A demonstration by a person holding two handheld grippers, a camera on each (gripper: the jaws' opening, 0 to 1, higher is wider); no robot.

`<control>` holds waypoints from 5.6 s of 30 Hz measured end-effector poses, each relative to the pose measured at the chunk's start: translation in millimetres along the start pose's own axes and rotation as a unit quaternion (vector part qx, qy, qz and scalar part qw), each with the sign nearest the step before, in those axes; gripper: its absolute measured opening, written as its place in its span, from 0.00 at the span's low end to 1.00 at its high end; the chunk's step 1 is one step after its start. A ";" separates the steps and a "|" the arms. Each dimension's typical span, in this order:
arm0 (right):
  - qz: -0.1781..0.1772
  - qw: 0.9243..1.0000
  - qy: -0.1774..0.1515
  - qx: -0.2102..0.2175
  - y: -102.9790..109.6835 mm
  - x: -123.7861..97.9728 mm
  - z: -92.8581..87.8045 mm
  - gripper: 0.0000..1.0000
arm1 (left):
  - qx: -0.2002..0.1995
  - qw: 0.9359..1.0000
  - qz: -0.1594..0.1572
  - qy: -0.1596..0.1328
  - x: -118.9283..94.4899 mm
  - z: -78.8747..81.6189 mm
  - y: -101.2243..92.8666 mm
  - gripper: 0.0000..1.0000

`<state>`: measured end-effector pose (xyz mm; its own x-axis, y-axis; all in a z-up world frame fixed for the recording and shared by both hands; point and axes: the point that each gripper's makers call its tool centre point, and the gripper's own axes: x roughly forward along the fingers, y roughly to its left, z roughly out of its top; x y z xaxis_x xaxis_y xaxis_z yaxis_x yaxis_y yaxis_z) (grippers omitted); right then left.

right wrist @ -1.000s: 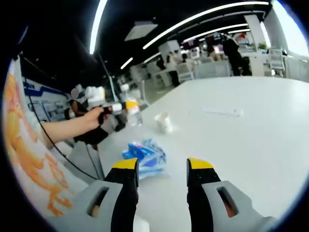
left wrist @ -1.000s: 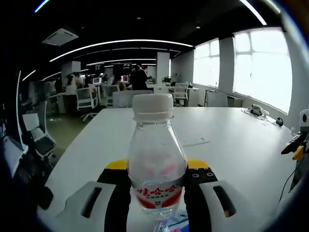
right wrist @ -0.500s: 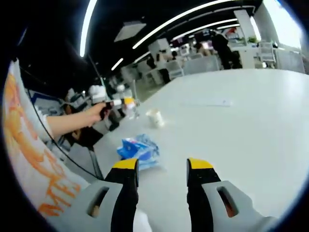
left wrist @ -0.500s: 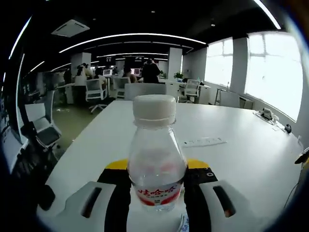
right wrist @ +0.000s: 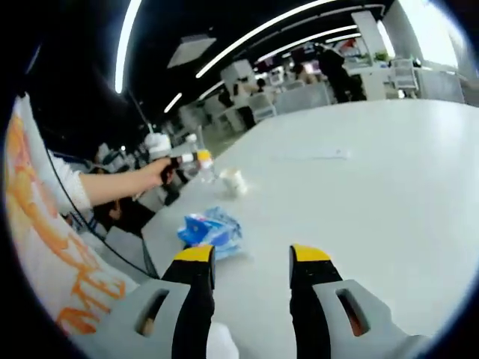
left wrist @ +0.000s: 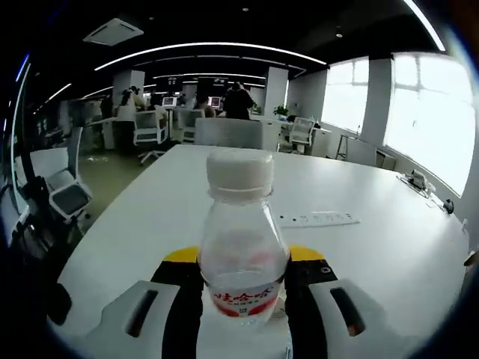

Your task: Arrange the tabletop items into an orderly group along one side of the table until the central work area is clear of visible clutter.

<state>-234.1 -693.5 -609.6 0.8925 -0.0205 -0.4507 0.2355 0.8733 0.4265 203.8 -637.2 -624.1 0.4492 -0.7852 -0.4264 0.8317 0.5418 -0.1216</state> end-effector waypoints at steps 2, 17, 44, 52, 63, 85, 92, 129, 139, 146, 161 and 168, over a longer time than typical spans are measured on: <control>-0.002 1.000 0.001 0.002 -1.7 -0.8 -1.1 0.38 | 0.001 1.000 -0.003 0.001 2.5 -0.6 -0.5 0.41; -0.002 1.000 0.009 0.007 0.6 1.0 -4.9 0.38 | -0.013 1.000 0.003 0.015 23.9 -12.0 13.3 0.41; -0.011 1.000 0.008 0.017 -2.3 -3.1 -10.7 0.37 | 0.007 0.999 -0.033 0.028 29.8 -21.7 2.7 0.38; -0.010 1.000 0.007 0.015 -2.0 -2.6 -10.0 0.37 | 0.021 0.998 -0.049 0.025 32.7 -24.6 7.3 0.38; -0.012 1.000 0.009 0.018 -4.3 -2.9 -13.1 0.37 | 0.043 0.997 -0.062 0.014 14.3 -26.1 -10.1 0.38; -0.007 1.000 0.003 0.015 1.4 -3.8 -14.1 0.38 | -0.009 0.999 -0.052 -0.013 2.2 -10.8 -9.7 0.63; 0.005 1.000 0.003 0.011 8.2 0.6 -15.9 0.38 | -0.004 0.998 -0.058 -0.016 -14.1 -8.3 -11.3 0.68; -0.012 0.999 0.010 0.034 -11.6 4.9 -16.0 0.38 | -0.006 0.997 -0.076 -0.003 -81.8 -40.0 -43.6 0.62; -0.013 0.998 0.007 0.065 -11.8 15.2 -5.0 0.38 | 0.042 0.992 -0.109 0.048 -108.3 -85.2 -65.4 0.57; -0.020 0.997 0.005 0.080 -10.0 7.2 -11.8 0.38 | 0.011 0.993 -0.112 0.026 -115.7 -71.0 -69.4 0.56; -0.024 0.995 0.009 0.101 -8.3 4.2 -29.8 0.38 | -0.038 0.995 -0.095 0.005 -163.5 -78.9 -65.5 0.55; 0.011 0.997 0.008 0.081 15.9 21.1 -19.6 0.39 | -0.047 0.998 -0.049 0.007 -205.0 -80.9 -35.7 0.54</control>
<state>-219.1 -670.5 -627.7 0.8922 0.0075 -0.4515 0.2754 0.7835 0.5571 55.5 -471.3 -604.9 0.3620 -0.8319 -0.4205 0.8367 0.4889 -0.2469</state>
